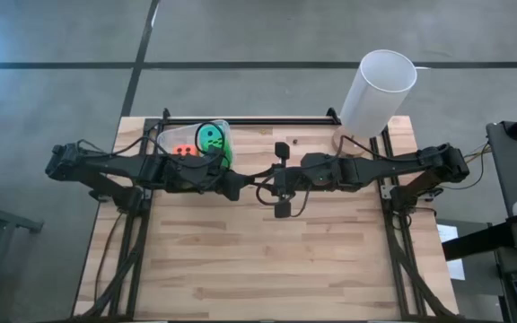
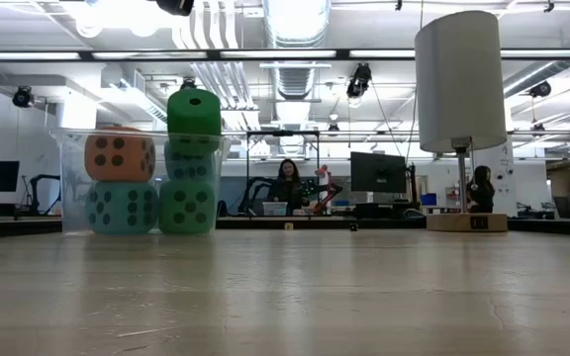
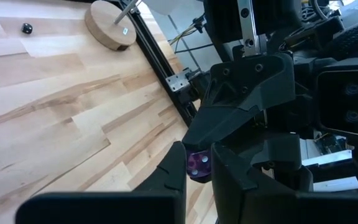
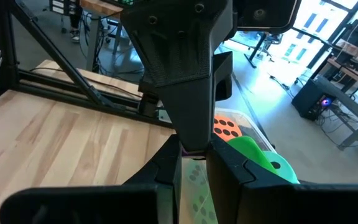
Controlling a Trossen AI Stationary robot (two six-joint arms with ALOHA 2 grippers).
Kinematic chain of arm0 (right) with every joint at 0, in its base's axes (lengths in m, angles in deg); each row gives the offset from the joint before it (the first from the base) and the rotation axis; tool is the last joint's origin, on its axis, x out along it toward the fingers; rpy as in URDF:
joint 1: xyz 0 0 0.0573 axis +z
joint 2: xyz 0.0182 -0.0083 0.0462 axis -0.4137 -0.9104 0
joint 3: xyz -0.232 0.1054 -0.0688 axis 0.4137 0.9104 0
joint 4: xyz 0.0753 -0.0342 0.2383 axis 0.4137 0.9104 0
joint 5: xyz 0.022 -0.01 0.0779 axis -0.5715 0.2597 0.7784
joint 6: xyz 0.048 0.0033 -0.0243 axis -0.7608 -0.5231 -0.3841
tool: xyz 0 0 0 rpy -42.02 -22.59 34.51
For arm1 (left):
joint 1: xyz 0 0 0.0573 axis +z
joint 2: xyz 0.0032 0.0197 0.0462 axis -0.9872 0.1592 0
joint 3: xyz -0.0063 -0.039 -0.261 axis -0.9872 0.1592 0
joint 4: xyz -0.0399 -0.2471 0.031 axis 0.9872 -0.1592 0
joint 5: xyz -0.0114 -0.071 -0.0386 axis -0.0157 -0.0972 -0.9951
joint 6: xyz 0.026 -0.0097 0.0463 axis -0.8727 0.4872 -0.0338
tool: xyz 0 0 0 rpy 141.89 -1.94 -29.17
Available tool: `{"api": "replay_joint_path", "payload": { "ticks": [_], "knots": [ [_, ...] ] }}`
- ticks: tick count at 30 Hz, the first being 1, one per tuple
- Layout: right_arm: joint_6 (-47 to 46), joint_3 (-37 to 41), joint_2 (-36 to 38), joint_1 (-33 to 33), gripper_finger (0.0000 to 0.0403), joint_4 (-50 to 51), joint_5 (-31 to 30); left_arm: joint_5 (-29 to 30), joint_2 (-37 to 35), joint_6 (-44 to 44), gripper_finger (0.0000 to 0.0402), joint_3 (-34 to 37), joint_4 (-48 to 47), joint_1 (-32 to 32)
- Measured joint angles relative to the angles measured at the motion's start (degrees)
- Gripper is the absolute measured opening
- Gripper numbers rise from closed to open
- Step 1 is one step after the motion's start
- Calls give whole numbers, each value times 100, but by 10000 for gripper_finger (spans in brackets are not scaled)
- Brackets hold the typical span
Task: Pick & Place Dice
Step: Put the small purple dice into the transparent bin
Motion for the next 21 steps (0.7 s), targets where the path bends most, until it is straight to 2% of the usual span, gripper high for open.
{"api": "replay_joint_path", "payload": {
  "ticks": [5,14,21],
  "knots": [
    [-32,0,0,0,52,6,5,-15,4,6,42,2,24,0],
    [-104,-23,2,4,124,-12,68,-76,26,40,42,17,42,0],
    [-87,-26,35,4,162,17,60,-74,26,44,42,17,28,0]
  ]
}}
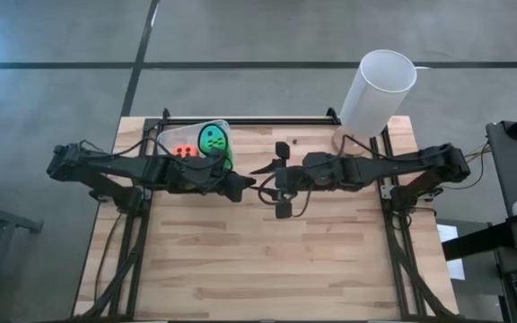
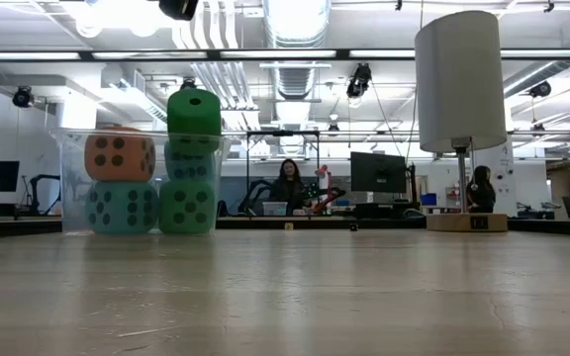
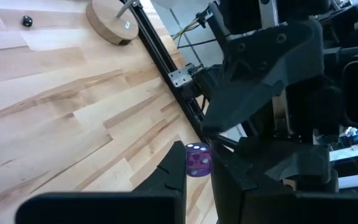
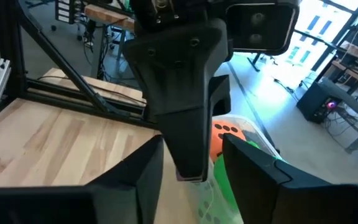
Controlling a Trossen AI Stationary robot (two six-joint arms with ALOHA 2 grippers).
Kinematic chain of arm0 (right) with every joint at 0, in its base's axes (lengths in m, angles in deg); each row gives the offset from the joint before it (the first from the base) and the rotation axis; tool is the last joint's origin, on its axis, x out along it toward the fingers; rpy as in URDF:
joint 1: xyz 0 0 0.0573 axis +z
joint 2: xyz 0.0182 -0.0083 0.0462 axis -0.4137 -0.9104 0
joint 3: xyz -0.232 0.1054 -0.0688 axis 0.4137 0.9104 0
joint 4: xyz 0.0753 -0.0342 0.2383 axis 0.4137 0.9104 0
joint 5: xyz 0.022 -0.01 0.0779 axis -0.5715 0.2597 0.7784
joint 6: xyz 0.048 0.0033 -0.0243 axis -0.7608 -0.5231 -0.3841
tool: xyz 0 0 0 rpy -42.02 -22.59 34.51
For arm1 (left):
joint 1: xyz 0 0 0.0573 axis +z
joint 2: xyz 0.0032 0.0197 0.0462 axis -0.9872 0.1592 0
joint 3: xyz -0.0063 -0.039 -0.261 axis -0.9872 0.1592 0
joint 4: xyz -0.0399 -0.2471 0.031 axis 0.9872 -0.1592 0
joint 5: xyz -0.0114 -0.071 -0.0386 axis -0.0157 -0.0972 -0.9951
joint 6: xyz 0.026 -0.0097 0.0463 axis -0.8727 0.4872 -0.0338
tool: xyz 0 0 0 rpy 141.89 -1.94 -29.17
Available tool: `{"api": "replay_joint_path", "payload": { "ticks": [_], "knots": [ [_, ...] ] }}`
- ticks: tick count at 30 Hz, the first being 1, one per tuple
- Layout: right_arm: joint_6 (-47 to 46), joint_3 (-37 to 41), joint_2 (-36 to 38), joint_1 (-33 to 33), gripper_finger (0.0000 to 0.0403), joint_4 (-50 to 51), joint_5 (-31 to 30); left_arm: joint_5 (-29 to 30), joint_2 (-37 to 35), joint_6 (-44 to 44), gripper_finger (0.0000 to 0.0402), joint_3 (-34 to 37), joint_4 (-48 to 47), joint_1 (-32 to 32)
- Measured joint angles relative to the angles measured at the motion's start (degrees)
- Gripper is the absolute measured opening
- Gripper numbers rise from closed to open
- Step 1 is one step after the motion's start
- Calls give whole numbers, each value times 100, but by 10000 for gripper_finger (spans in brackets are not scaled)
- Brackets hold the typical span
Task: Pick & Place Dice
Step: Put the small purple dice into the transparent bin
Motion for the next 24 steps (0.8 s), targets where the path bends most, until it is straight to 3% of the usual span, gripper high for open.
{"api": "replay_joint_path", "payload": {
  "ticks": [8,15,24],
  "knots": [
    [-4,0,563,119,183,179,-20,8,-178,-136,42,0,-278,105],
    [-411,0,1157,186,182,799,-28,535,-744,-133,44,0,-1564,404],
    [-890,3,1330,186,178,1284,-38,1343,-1325,-8,43,0,-3693,1052]
  ]
}}
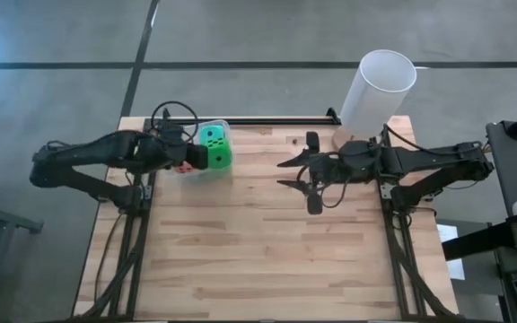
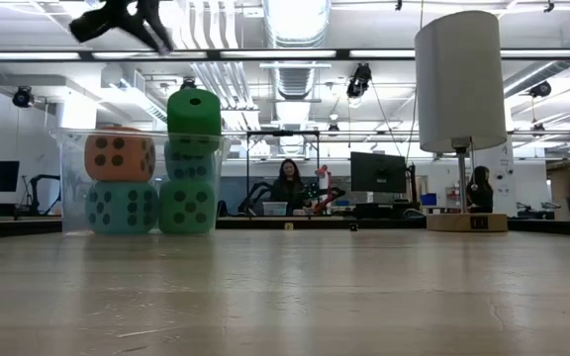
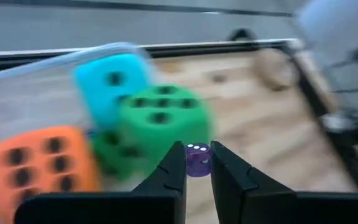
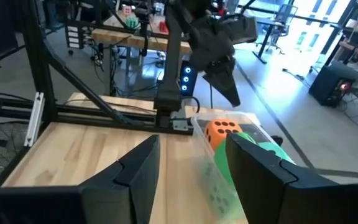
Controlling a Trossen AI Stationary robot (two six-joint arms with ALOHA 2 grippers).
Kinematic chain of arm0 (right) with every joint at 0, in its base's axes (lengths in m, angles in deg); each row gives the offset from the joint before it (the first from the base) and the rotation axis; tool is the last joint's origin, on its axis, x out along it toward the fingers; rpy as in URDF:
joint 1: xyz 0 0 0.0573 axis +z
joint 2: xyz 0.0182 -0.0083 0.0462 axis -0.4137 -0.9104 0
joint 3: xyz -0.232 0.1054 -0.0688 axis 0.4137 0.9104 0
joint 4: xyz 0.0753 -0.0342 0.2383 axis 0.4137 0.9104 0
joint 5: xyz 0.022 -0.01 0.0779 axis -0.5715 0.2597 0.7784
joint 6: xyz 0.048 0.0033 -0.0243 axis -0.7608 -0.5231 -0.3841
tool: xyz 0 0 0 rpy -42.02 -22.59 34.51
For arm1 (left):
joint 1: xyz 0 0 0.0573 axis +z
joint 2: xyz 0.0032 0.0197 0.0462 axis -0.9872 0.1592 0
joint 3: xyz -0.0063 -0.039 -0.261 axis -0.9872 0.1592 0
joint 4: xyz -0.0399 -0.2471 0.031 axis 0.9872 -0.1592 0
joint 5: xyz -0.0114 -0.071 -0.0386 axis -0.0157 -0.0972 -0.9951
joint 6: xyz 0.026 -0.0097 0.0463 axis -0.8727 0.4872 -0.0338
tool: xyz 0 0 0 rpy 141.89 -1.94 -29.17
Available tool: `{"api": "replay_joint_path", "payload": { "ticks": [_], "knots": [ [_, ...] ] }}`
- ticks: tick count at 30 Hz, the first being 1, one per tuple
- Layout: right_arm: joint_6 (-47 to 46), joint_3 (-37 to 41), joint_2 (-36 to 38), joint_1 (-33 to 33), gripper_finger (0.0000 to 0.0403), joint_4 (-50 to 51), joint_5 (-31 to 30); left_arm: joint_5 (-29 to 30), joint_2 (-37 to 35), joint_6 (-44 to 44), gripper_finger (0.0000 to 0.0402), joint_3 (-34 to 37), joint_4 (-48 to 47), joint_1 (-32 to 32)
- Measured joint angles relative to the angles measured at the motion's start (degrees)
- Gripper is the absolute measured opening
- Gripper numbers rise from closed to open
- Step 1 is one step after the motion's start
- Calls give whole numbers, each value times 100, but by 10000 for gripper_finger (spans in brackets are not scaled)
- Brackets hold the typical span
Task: Pick & Place Dice
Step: Put the small purple dice into the transparent bin
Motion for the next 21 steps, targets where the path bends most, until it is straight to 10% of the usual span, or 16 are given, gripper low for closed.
{"api": "replay_joint_path", "payload": {
  "ticks": [21],
  "knots": [
    [-15,8,-117,-1,178,-28,6,33,450,269,59,930,-1137,2342]
  ]
}}
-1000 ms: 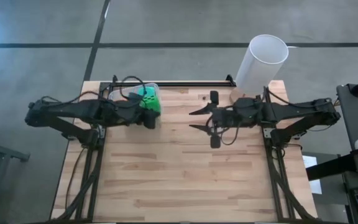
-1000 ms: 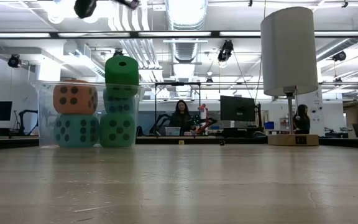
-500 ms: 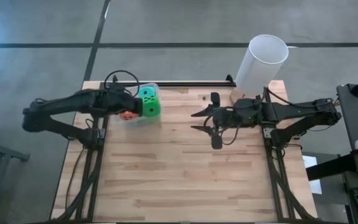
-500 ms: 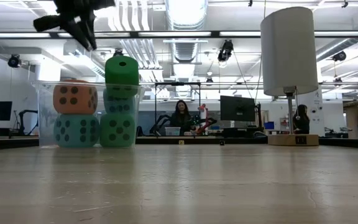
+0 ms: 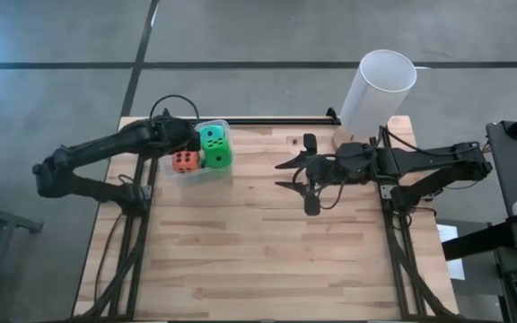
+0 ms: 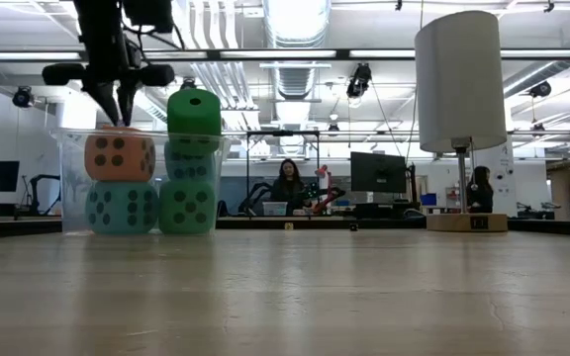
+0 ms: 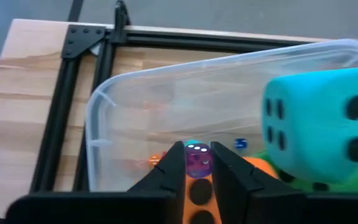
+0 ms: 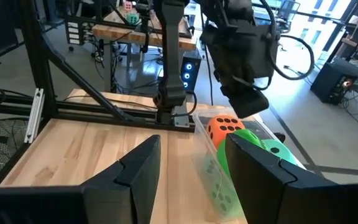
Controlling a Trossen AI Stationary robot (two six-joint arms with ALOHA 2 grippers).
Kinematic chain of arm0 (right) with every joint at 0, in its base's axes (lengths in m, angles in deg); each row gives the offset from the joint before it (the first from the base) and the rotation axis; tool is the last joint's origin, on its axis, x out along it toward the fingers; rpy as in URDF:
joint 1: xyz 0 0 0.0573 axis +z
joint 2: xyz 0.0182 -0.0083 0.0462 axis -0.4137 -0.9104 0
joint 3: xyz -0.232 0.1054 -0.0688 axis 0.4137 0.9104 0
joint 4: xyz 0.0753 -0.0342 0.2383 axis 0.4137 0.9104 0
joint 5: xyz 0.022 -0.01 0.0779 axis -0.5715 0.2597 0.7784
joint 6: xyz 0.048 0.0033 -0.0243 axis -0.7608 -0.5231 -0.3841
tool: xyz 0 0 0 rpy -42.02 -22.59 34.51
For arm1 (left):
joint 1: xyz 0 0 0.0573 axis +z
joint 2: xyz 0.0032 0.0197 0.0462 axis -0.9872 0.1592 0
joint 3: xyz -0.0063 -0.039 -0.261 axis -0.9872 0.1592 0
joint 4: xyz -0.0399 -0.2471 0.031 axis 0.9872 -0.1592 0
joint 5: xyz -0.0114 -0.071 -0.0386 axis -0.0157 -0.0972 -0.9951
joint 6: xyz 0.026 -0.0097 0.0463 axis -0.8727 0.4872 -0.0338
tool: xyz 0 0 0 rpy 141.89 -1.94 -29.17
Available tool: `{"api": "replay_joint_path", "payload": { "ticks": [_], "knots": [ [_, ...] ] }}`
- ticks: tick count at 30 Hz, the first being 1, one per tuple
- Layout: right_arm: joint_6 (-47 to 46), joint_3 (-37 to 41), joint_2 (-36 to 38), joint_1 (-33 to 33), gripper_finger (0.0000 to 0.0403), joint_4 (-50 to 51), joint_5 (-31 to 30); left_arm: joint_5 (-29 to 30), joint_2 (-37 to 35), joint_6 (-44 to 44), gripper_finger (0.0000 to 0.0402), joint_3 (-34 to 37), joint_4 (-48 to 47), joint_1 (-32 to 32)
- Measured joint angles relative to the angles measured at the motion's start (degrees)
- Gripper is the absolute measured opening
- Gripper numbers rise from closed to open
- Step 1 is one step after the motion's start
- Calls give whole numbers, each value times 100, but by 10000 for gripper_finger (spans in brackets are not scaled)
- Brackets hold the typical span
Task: Pick & Place Dice
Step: Put the small purple dice into the transparent bin, then put the small black dice into the transparent bin
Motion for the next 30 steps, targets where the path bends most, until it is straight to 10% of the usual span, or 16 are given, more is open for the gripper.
{"api": "replay_joint_path", "payload": {
  "ticks": [14,30],
  "knots": [
    [2,-1,-22,-2,173,-5,-2,-296,-2,-376,177,344,83,490],
    [-1343,2,-90,-811,144,1022,-438,-191,-977,-1592,198,-779,94,235]
  ]
}}
